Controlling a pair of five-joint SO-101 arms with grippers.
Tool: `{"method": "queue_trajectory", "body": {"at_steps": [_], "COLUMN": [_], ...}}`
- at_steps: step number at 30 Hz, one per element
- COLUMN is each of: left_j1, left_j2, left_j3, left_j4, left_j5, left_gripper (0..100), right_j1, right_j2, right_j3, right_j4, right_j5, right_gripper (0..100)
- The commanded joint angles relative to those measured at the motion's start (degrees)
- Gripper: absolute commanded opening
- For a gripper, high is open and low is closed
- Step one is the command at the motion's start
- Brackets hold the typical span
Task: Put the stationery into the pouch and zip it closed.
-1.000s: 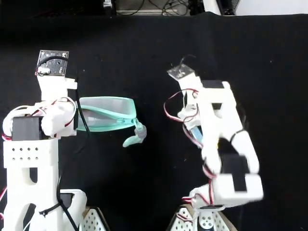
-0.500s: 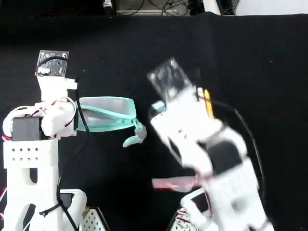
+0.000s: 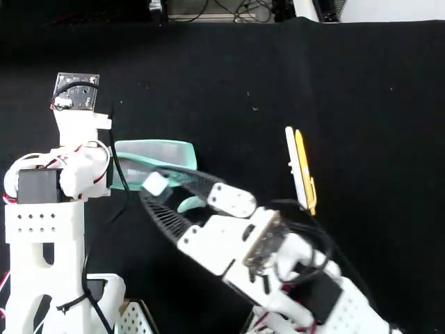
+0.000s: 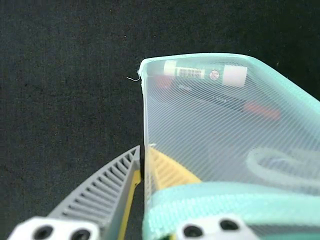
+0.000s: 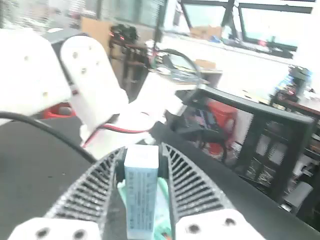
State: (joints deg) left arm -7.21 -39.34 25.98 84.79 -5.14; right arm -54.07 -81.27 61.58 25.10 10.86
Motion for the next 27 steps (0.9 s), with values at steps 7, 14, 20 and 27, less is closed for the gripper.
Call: {"method": "queue_trajectory", "body": {"at_steps": [7,14,20,27], "left_j1": [-0.75,-0.75,-0.75,-0.75], "left_j2": [0.18,0.18,0.18,0.18], "left_j3": [0.22,0.22,0.22,0.22], "left_j4": [0.18,0.18,0.18,0.18], "left_j5": [-0.18,-0.18,-0.26,-0.44], "left_gripper": [3,3,3,3], "right_j1": [4.84,7.47,7.03,7.3], "right_j2": [16.92,25.45,25.45,25.45], "right_j3": [0.48,0.66,-5.32,-31.25], "right_j4": [-17.14,-17.58,-0.53,32.26], "right_j5": [-0.44,-0.53,-0.88,-5.01], "right_gripper": [1.3,1.4,10.8,22.3]}}
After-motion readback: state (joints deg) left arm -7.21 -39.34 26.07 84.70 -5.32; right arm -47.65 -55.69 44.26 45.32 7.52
